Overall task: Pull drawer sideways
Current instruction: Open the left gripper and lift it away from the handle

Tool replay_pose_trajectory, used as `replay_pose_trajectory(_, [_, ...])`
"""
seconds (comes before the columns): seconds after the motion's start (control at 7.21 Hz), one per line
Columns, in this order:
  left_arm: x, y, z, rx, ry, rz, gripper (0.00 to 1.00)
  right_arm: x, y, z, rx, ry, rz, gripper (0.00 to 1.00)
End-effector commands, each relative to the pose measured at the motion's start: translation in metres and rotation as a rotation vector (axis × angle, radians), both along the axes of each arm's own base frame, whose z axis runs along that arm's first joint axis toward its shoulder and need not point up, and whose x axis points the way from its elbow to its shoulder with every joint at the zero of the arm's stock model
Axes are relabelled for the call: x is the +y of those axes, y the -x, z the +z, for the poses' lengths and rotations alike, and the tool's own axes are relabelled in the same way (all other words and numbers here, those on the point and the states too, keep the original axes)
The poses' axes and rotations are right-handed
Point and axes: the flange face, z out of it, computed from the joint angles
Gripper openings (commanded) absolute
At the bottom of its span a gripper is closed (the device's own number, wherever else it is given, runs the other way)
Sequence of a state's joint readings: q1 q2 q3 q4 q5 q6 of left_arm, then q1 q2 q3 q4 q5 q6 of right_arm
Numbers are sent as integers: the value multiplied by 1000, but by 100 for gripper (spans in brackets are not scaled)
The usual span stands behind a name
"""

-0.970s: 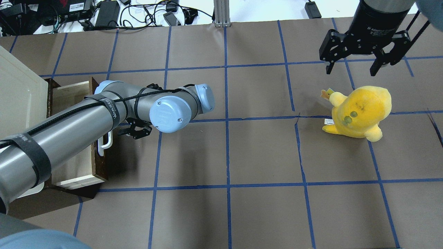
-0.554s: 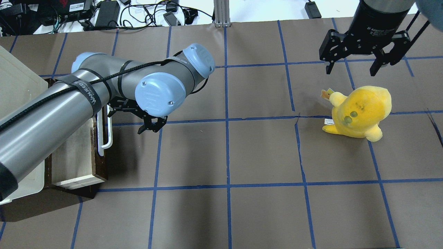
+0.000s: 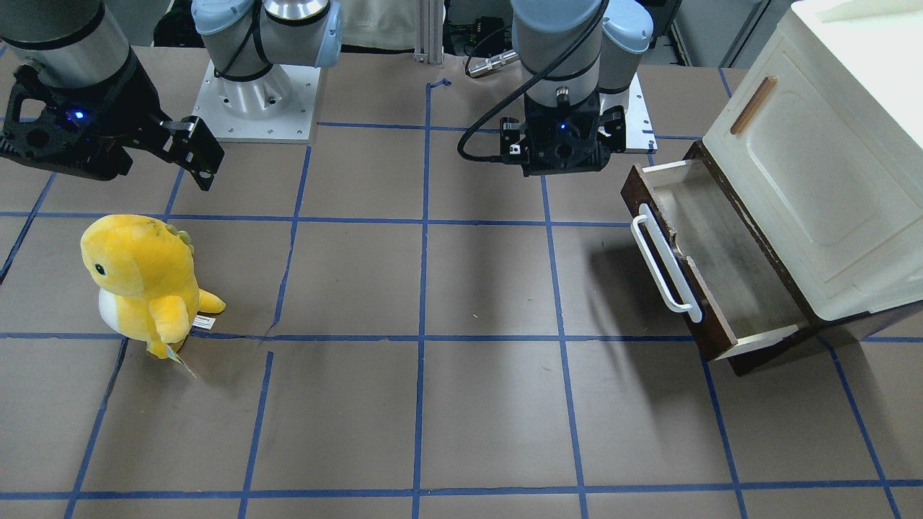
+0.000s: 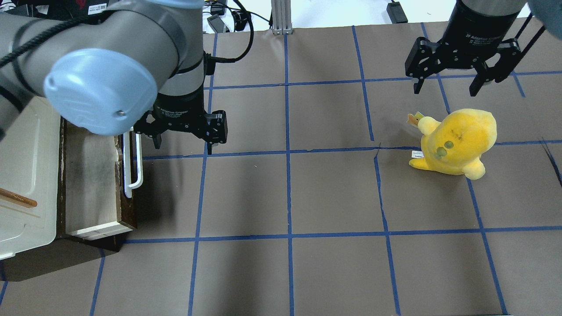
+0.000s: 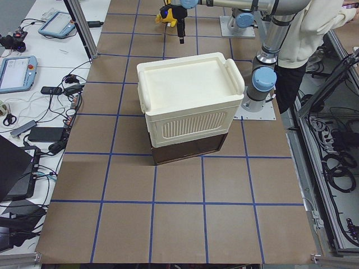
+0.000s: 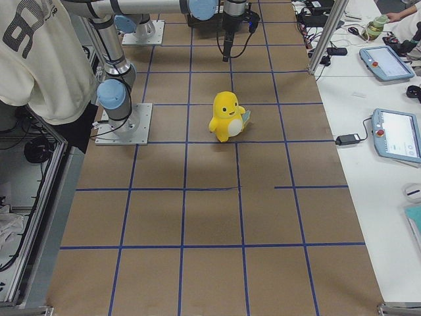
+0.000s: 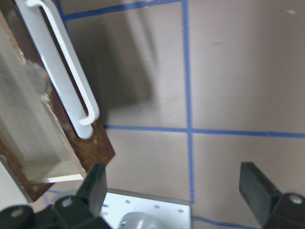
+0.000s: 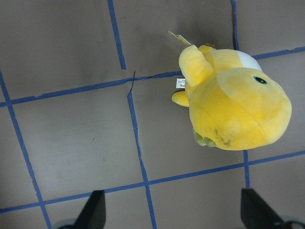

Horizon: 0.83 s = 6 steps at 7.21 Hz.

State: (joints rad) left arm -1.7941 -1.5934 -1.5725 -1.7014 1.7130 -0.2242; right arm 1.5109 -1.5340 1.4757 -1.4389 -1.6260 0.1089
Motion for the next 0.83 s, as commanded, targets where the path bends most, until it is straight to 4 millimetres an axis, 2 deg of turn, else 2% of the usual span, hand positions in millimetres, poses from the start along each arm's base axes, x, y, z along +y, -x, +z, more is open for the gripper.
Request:
replay_pose_trajectory(0.0, [3, -39, 39, 147, 71, 85, 100, 0, 0, 0, 0, 0, 0, 100])
replay_pose_trajectory(0.14, [-5, -48, 47, 162, 103, 64, 100, 0, 0, 0, 0, 0, 0, 100])
replay_pose_trajectory(0.42, [-19, -50, 57, 166, 140, 50, 100, 0, 0, 0, 0, 0, 0, 100])
replay_pose_trajectory(0.55, [-20, -50, 62, 162, 152, 59, 100, 0, 0, 0, 0, 0, 0, 100])
replay_pose_trajectory(0.69, [-20, -50, 59, 160, 147, 60, 100, 0, 0, 0, 0, 0, 0, 100])
